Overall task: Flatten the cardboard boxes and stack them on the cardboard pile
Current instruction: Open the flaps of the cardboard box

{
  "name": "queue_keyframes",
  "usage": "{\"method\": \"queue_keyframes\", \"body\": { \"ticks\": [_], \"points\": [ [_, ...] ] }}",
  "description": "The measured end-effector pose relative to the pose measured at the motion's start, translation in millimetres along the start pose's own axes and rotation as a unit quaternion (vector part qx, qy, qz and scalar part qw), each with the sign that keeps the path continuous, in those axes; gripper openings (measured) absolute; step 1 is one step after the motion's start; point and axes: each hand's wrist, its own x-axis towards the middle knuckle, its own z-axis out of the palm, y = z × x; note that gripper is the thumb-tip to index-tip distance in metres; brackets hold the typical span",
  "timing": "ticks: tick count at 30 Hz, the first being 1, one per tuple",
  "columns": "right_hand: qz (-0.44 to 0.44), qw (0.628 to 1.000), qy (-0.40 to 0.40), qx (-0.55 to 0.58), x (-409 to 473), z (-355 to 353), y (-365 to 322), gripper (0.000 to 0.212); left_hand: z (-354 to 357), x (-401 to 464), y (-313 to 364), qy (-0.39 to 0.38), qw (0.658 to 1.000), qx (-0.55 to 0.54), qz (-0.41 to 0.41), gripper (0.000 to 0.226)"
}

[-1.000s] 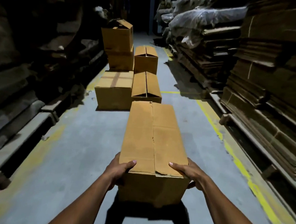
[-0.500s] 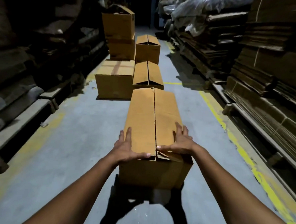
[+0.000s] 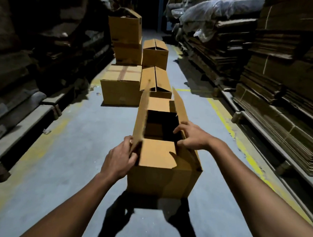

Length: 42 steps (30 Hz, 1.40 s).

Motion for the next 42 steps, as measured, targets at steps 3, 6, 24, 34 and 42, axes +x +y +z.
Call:
{"method": "queue_keyframes", "body": {
  "ticks": [3, 6, 24, 34, 42],
  "points": [
    [0.059, 0.991, 0.034, -0.115, -5.1, -20.0, 7.8, 0.047, -8.2, 3.0, 1.2, 0.051, 0.984, -0.114, -0.126, 0.046],
    [0.174, 0.952, 0.025, -0.249, -8.9, -17.8, 7.6, 0.032, -13.9, 4.1, -3.0, 0.056, 0.956, -0.201, -0.207, 0.054],
    [0.14, 0.984, 0.036, -0.105, 32.2, 90.0, 50.4, 0.087, -8.6, 14.6, -65.7, 0.029, 0.638, -0.565, -0.522, 0.073],
    [0.115, 0.971, 0.052, 0.204, 10.2, -2.7, 29.2, 0.066, -37.3, 37.6, -32.9, 0.093, 0.976, 0.137, -0.139, 0.068],
    [0.083, 0.919, -0.371, 0.104, 8.3, 5.2, 29.8, 0.066, -41.6, 56.0, 12.1, -0.348, 0.921, -0.172, -0.036, 0.042]
  ]
}}
